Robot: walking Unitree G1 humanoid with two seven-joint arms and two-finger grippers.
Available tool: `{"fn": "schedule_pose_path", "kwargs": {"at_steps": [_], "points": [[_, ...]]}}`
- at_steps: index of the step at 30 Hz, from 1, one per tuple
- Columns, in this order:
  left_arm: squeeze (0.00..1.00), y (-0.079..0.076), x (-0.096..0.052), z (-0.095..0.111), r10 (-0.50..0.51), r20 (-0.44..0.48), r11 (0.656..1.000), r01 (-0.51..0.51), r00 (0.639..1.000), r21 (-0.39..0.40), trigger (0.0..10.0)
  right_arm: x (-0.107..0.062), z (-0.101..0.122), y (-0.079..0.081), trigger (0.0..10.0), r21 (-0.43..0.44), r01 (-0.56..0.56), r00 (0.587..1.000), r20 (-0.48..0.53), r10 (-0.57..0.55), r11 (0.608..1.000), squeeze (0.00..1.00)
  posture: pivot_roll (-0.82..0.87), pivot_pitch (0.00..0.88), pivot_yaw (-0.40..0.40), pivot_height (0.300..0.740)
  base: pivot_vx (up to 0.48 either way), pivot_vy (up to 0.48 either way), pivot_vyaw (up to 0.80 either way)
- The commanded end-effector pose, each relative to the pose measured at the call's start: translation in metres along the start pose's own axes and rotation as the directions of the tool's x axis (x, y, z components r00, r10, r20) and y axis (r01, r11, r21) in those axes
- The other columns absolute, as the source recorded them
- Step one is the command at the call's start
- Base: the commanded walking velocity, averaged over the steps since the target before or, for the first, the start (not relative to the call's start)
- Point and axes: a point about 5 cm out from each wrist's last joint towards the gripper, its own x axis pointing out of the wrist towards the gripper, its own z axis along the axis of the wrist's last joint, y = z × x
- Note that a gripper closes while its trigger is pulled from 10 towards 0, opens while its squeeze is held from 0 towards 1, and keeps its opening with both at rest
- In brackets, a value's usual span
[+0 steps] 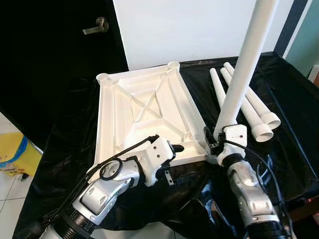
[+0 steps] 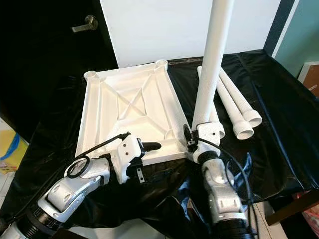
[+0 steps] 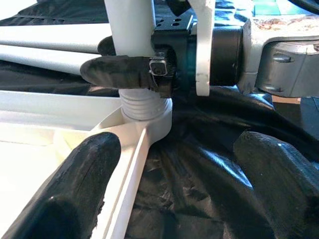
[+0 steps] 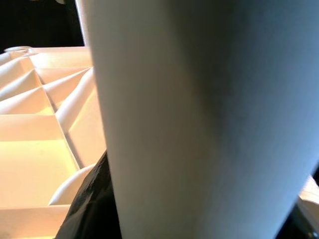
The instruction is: Building children table
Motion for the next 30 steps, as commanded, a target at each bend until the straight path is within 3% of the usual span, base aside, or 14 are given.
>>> {"fn": "schedule_pose_path", "kwargs": {"at_steps": [1,4,12,13,14,15,22,23,24,25,30], "points": [[0.00,-0.001,-0.003,-0.003,-0.045,-0.022,0.999,0.045,0.999,-0.004,10.0,-0.008,-0.026,0.002,10.0,0.006,0.066,0.989,-0.135,-0.065,0.998,0.00,-0.13,0.024,0.044,0.740,0.000,0.000,0.00],[0.00,-0.002,-0.003,-0.003,-0.039,-0.021,0.999,0.039,0.999,-0.006,10.0,-0.008,-0.027,0.011,10.0,0.027,0.087,0.987,-0.140,-0.083,0.996,0.00,-0.13,0.025,0.043,0.740,0.000,0.000,0.00],[0.00,-0.001,-0.003,-0.003,-0.036,-0.021,0.999,0.036,0.999,-0.004,10.0,-0.008,-0.022,0.010,10.0,0.033,0.089,0.989,-0.118,-0.084,0.995,0.00,-0.13,0.022,0.041,0.740,0.000,0.000,0.00],[0.00,0.001,-0.003,-0.002,-0.025,-0.017,1.000,0.025,1.000,-0.002,10.0,-0.007,-0.019,0.010,10.0,0.033,0.084,0.991,-0.104,-0.080,0.996,0.76,-0.13,0.027,0.043,0.740,0.000,0.000,0.00],[0.00,0.003,-0.003,-0.001,-0.017,-0.014,1.000,0.017,1.000,-0.001,10.0,-0.007,-0.018,0.010,10.0,0.032,0.080,0.992,-0.095,-0.077,0.996,0.76,-0.13,0.027,0.043,0.740,0.000,0.000,0.00],[0.00,0.004,-0.003,-0.001,-0.010,-0.011,1.000,0.010,1.000,0.001,10.0,-0.007,-0.016,0.009,10.0,0.036,0.065,0.995,-0.084,-0.062,0.997,1.00,-0.13,0.026,0.043,0.740,0.000,0.000,0.00],[0.00,0.005,-0.003,-0.001,0.006,-0.010,1.000,-0.006,1.000,0.008,10.0,-0.008,-0.010,0.000,10.0,0.052,-0.003,0.999,-0.035,0.005,0.999,1.00,-0.14,0.023,0.044,0.740,0.000,0.000,0.00],[0.00,0.006,-0.003,-0.001,0.011,-0.009,1.000,-0.010,1.000,0.009,10.0,-0.009,-0.008,-0.003,10.0,0.056,-0.056,0.998,-0.029,0.058,0.997,0.40,-0.14,0.022,0.046,0.740,0.000,0.000,0.00],[0.00,0.006,-0.003,-0.001,0.011,-0.009,1.000,-0.010,1.000,0.009,10.0,-0.009,-0.008,-0.003,10.0,0.056,-0.056,0.998,-0.029,0.058,0.997,0.40,-0.14,0.022,0.046,0.740,0.000,0.000,0.00],[0.00,0.007,-0.003,-0.001,0.014,-0.008,1.000,-0.014,1.000,0.011,10.0,-0.010,-0.006,-0.006,10.0,0.048,-0.103,0.994,-0.016,0.104,0.993,0.00,-0.14,0.022,0.047,0.740,0.000,0.000,0.00],[0.00,0.009,-0.003,-0.001,0.019,-0.009,1.000,-0.018,1.000,0.018,10.0,-0.008,0.001,-0.016,10.0,0.001,-0.248,0.969,0.014,0.248,0.969,0.00,-0.14,0.021,0.051,0.740,0.000,0.000,0.00]]}}
